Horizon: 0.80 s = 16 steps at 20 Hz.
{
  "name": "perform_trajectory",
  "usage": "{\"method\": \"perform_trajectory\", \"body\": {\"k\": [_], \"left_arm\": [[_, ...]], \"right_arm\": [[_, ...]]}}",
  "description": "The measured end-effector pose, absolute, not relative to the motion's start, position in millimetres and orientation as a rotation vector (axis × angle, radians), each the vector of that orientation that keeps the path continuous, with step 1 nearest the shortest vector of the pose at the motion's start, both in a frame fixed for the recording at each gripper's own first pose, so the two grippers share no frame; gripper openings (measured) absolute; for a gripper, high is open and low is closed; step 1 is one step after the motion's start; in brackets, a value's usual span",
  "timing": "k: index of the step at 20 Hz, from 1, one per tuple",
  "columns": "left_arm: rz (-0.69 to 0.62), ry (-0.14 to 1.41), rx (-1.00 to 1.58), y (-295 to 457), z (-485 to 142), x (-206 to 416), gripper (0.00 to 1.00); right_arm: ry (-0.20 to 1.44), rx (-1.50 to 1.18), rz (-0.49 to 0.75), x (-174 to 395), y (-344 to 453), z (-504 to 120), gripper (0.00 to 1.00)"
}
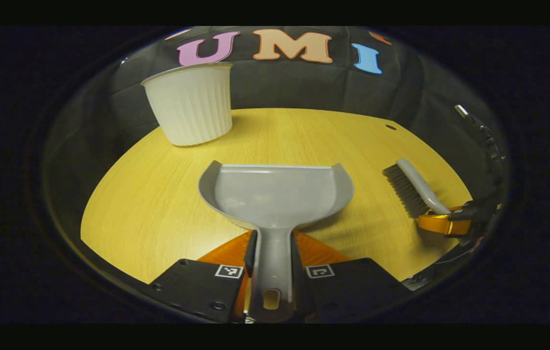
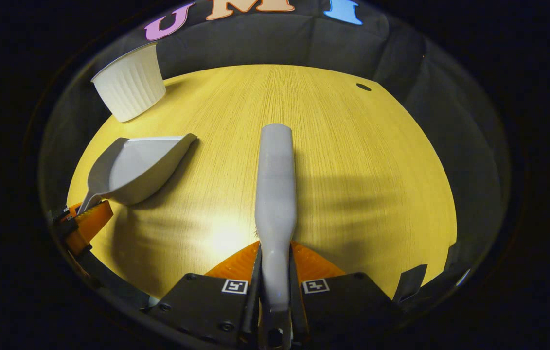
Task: Pick up the small broom and dustpan from the desktop, sweep the trash into the dustpan with the broom, and then empty the trash into the garbage bin.
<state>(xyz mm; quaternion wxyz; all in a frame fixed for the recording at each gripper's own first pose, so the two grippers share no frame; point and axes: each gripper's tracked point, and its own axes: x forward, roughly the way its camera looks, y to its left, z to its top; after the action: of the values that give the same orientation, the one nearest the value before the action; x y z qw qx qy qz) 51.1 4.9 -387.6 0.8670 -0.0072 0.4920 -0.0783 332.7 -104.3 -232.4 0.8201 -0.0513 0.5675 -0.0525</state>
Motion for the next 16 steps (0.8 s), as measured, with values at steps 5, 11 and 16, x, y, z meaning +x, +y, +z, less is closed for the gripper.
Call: {"method": "perform_trajectory", "body": {"k": [5,11,16], "left_arm": [[-0.18,0.948,0.028,5,-363,47,0.81],[-0.15,0.706,0.049,1,-273,66,0.95],[-0.147,0.515,0.009,-25,-174,81,0.94]], "right_arm": [[1.17,-0.127,-0.095,320,-101,-229,0.63],[0.86,-0.094,-0.06,338,-98,-133,0.95],[0.442,-0.047,0.046,358,-86,-13,0.95]]}}
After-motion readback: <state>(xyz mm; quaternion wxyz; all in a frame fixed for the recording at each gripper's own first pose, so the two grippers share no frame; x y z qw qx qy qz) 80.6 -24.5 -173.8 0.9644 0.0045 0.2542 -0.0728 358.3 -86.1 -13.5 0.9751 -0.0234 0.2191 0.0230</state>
